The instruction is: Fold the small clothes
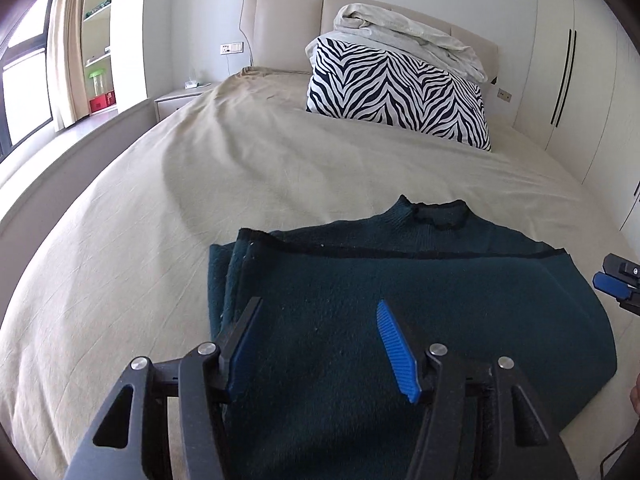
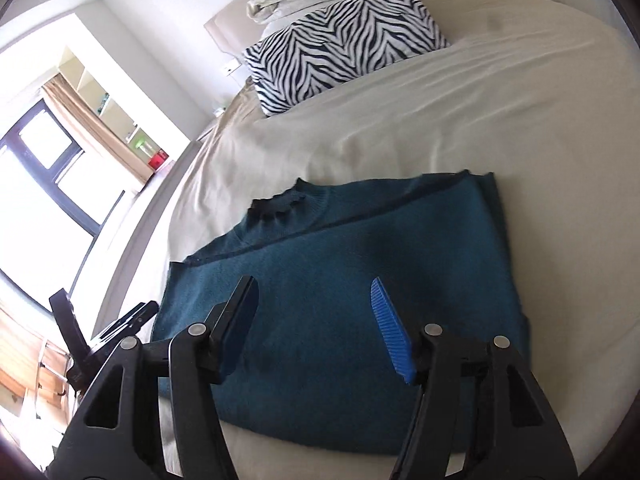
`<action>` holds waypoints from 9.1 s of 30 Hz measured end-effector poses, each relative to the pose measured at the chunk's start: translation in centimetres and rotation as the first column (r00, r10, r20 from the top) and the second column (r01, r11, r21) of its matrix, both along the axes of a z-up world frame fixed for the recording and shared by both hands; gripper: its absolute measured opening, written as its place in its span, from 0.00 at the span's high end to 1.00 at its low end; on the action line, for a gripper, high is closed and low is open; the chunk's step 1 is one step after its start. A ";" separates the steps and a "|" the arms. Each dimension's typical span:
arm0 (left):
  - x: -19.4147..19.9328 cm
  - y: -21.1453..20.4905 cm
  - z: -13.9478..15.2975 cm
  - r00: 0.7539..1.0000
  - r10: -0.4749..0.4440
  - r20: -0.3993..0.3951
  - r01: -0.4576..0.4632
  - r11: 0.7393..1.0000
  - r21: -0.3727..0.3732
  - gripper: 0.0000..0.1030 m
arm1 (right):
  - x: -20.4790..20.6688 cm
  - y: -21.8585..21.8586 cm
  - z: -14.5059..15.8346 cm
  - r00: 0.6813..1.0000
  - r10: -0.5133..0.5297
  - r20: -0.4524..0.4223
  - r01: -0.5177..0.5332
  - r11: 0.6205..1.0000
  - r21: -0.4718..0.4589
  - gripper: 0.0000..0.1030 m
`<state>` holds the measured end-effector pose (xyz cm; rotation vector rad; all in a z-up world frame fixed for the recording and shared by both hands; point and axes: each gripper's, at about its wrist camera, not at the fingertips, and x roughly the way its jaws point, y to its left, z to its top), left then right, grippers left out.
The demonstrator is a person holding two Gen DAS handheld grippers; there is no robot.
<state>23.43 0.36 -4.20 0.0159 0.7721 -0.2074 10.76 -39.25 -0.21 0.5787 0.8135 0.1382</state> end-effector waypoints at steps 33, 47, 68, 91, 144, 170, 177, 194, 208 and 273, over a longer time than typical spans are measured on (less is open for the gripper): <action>4.8 -1.0 -5.7 0.999 0.012 -0.043 -0.010 0.998 0.054 0.30 | 3.0 8.5 -5.3 0.986 0.160 -0.055 -0.133 0.934 0.332 0.68; 4.8 -1.0 -5.7 0.999 0.014 -0.041 -0.011 0.999 0.053 0.30 | -4.1 -1.0 -10.5 0.987 -0.118 -0.110 0.153 0.899 0.410 0.74; -6.0 2.5 -4.4 0.985 -0.097 -0.143 0.072 0.982 -0.173 0.38 | -3.8 4.2 -10.2 0.989 0.078 -0.123 -0.013 0.888 0.459 0.58; -3.4 11.9 -6.9 0.908 -0.150 -0.391 -0.133 0.782 -0.609 0.31 | -2.6 8.4 -4.0 0.979 0.186 -0.083 -0.122 0.862 0.493 0.53; -2.8 -17.9 -1.7 0.820 -0.509 -0.262 0.281 0.756 -0.591 0.75 | 5.0 -6.3 -9.3 0.980 0.154 -0.125 0.002 0.626 0.780 0.32; -4.8 -14.1 1.3 0.872 -0.466 -0.150 0.341 0.798 -0.497 0.53 | 2.2 -8.7 -3.1 0.977 0.109 -0.184 -0.060 0.966 0.252 0.85; -4.6 -17.8 -0.7 0.853 -0.482 -0.199 0.369 0.828 -0.422 0.53 | -1.3 -13.5 -7.7 0.971 0.024 -0.237 0.046 0.958 0.284 0.86; -1.9 -21.2 -3.6 0.859 -0.458 -0.228 0.399 0.879 -0.262 0.54 | 0.0 -14.5 -8.9 0.972 0.011 -0.235 0.060 0.955 0.292 0.86; 2.5 -21.5 -0.8 0.915 -0.389 -0.110 0.363 0.910 -0.201 0.53 | 0.6 -14.7 -2.9 0.988 -0.031 -0.152 0.069 0.966 0.251 0.75; -0.2 -12.3 -3.1 0.938 -0.252 -0.237 0.194 0.950 -0.243 0.19 | -5.4 -14.4 -6.6 0.976 -0.037 -0.215 0.087 0.969 0.232 0.45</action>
